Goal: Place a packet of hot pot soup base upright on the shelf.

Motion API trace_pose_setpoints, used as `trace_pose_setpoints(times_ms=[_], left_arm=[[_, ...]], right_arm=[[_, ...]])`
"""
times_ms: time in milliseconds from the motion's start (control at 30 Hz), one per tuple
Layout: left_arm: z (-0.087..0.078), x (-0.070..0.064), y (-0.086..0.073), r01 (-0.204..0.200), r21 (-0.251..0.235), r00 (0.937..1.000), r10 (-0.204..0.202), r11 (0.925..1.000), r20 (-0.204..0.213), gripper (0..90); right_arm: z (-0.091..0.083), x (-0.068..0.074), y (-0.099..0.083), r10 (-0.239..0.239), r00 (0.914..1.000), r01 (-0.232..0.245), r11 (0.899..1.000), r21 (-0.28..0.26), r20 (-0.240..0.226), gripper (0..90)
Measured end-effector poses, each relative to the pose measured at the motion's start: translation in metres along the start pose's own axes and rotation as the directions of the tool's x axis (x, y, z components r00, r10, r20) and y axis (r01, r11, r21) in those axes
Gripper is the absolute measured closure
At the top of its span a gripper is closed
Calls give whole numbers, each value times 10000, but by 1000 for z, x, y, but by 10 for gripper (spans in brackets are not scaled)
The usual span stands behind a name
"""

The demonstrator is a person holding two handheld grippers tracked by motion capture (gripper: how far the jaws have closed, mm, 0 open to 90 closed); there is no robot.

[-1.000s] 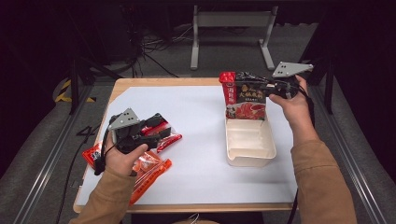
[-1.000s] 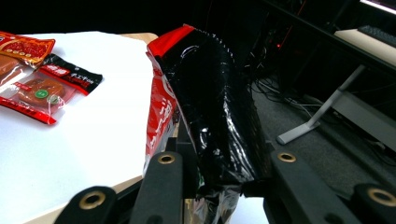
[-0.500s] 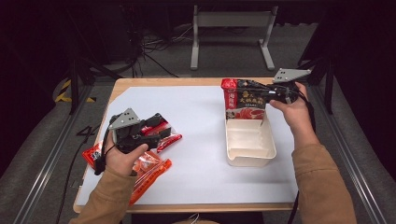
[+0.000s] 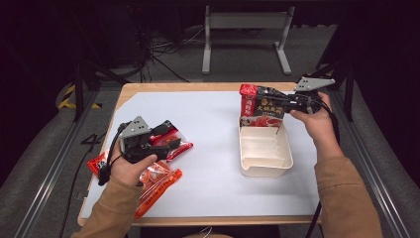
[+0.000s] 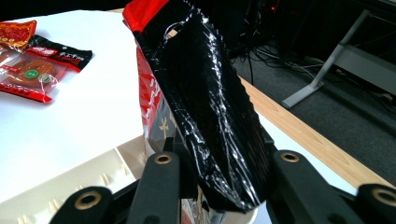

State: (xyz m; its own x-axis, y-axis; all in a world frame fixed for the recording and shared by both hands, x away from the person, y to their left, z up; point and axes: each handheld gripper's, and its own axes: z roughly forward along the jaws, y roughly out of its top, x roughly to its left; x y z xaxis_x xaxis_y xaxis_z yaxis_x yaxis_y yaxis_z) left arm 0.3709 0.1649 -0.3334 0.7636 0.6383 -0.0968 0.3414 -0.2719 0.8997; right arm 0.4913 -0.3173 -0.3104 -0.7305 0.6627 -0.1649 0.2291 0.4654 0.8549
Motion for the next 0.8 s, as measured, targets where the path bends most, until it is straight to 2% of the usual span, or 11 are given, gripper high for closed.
trace_pose_setpoints(times_ms=[133, 300, 400, 567, 600, 633, 767, 800], left_arm=[[0, 2, -2, -78, 162, 10000, 78, 9998, -7, 313], [0, 4, -3, -102, 172, 9999, 101, 9998, 48, 296], [0, 5, -3, -190, 203, 9998, 188, 9996, 87, 288], [-3, 7, -3, -218, 234, 9997, 214, 9995, 148, 281], [-3, 7, -3, -218, 234, 9997, 214, 9995, 148, 281], [-3, 8, -3, -286, 200, 9995, 284, 9994, 147, 281], [-4, 10, -3, -389, 249, 9992, 387, 9989, 104, 277], [-5, 10, -3, -393, 268, 9992, 390, 9989, 112, 276]], right_arm=[[0, 1, 0, 8, 10000, -8, 10000, 13, 30, 707], [-2, 3, 1, 330, 9994, -330, 9995, 16, -37, 642], [-6, 4, 2, 595, 9982, -593, 9981, -139, 103, 526], [-18, 7, 2, 853, 9958, -844, 9961, -248, 348, 392], [-18, 7, 2, 853, 9958, -844, 9961, -248, 348, 392], [-24, 7, 0, 1085, 9934, -1075, 9938, -291, 363, 339], [-31, 9, -3, 1105, 9922, -1085, 9934, -364, 570, 302], [-35, 9, -4, 1287, 9898, -1270, 9914, -305, 617, 299]])
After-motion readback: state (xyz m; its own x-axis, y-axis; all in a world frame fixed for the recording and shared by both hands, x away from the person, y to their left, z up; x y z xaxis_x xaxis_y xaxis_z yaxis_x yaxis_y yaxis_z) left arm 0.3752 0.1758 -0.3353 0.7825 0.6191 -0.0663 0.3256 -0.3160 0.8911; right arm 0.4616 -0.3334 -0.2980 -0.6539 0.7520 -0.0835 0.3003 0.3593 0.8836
